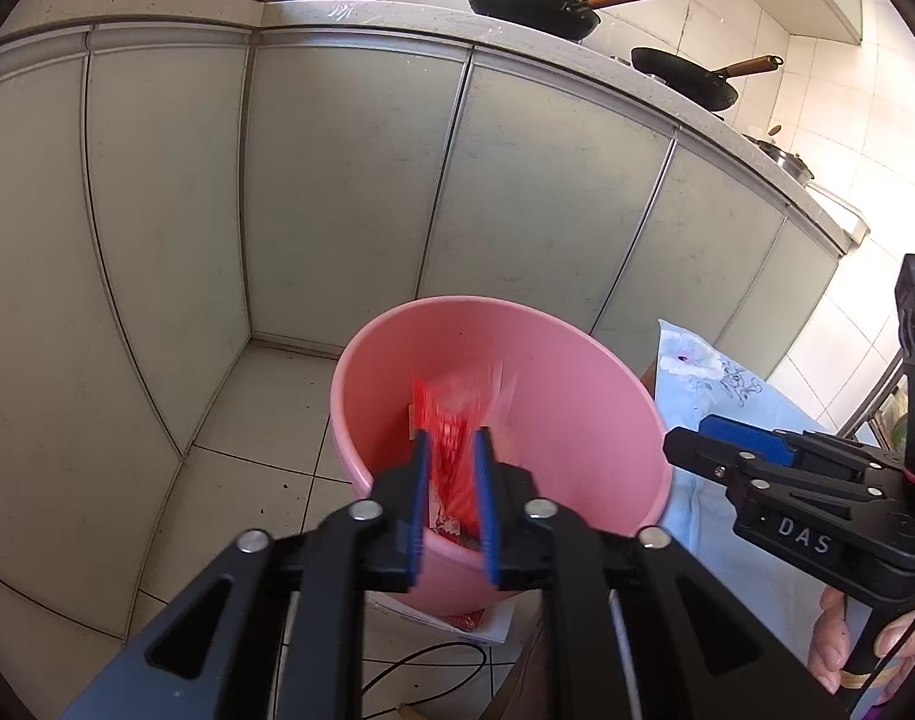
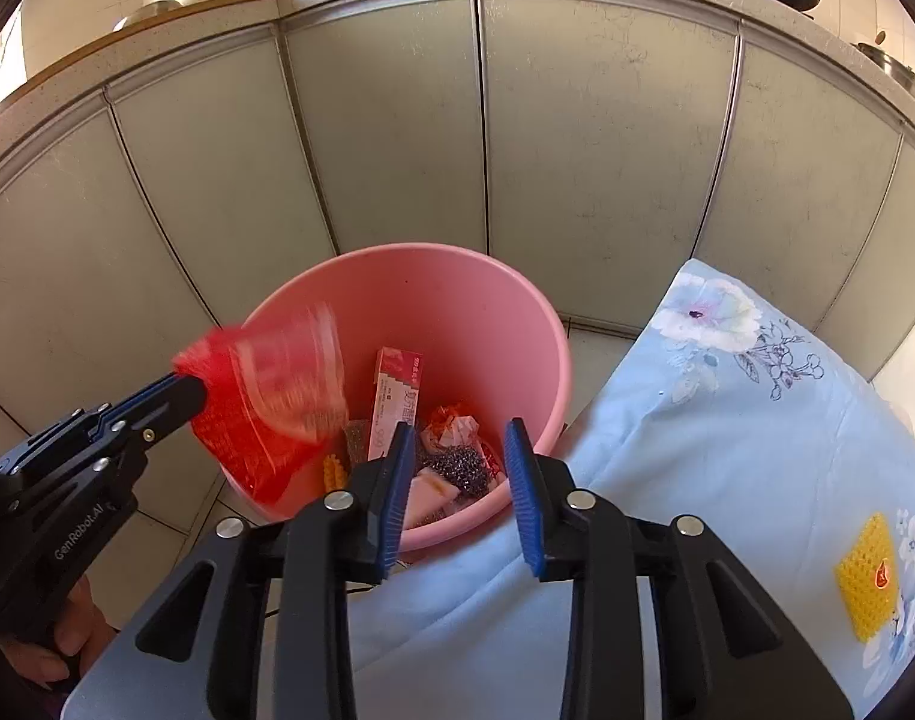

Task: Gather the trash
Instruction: 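Open the right tool over the bucket while the left tool releases the red packet, then move both open tools back over the table toward the yellow foam net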

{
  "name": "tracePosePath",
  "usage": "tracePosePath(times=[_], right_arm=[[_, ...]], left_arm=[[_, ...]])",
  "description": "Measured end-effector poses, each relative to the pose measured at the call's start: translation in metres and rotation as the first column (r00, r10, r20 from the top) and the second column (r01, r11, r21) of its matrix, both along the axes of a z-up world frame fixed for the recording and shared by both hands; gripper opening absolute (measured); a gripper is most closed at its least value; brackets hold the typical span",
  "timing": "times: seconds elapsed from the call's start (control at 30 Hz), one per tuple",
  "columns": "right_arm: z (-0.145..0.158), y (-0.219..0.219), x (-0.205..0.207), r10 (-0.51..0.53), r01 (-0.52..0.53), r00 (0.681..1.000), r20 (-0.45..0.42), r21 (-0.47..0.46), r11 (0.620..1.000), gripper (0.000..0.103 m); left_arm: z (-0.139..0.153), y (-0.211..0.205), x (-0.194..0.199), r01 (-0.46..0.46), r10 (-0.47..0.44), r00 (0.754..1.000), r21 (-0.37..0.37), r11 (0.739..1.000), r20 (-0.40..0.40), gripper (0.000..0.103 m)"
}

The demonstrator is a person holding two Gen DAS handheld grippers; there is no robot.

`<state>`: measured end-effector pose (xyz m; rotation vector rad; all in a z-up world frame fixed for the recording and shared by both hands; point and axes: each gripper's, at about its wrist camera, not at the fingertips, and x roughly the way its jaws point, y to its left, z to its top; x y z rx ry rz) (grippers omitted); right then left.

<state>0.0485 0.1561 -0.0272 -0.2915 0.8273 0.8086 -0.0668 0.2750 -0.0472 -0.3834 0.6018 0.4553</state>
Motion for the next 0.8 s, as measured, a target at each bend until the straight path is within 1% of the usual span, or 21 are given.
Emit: tracePosePath(times=[0.1,0.2,0.47,0.57,0.8], right_arm=[[0.004,-0.007,-0.002,-0.001,0.001,1.0,0.006,0.015,1.0,0.035],[0.005,-0.014,-0.004,-0.003,0.003,1.0,0.002,0.025,1.0,0.036],[0.013,-0.036,-0.01,-0.014,0.014,1.0,0.006,0.057,0.998,0.04],[0.016,-0.046,-0.012,-0.021,0.021,1.0,0.004,0.077,0.997,0.042],[0.018,-0.064,-0.017,-0.037,0.037,0.999,-0.001,0.095,0.995,0.043]], left_arm=[[0.002,-0.002,-0.002,-0.005,0.005,1.0,0.004,1.0,0.003,0.028],[0.006,-0.007,-0.002,0.0,0.0,1.0,0.013,1.0,0.0,0.03],[0.017,-0.021,-0.004,0.02,-0.02,1.0,0.042,0.999,0.0,0.032],[0.022,-0.027,-0.005,0.024,-0.025,1.0,0.049,0.999,0.007,0.041],[0.03,-0.042,-0.007,0.044,-0.045,0.999,0.074,0.996,0.006,0.041]])
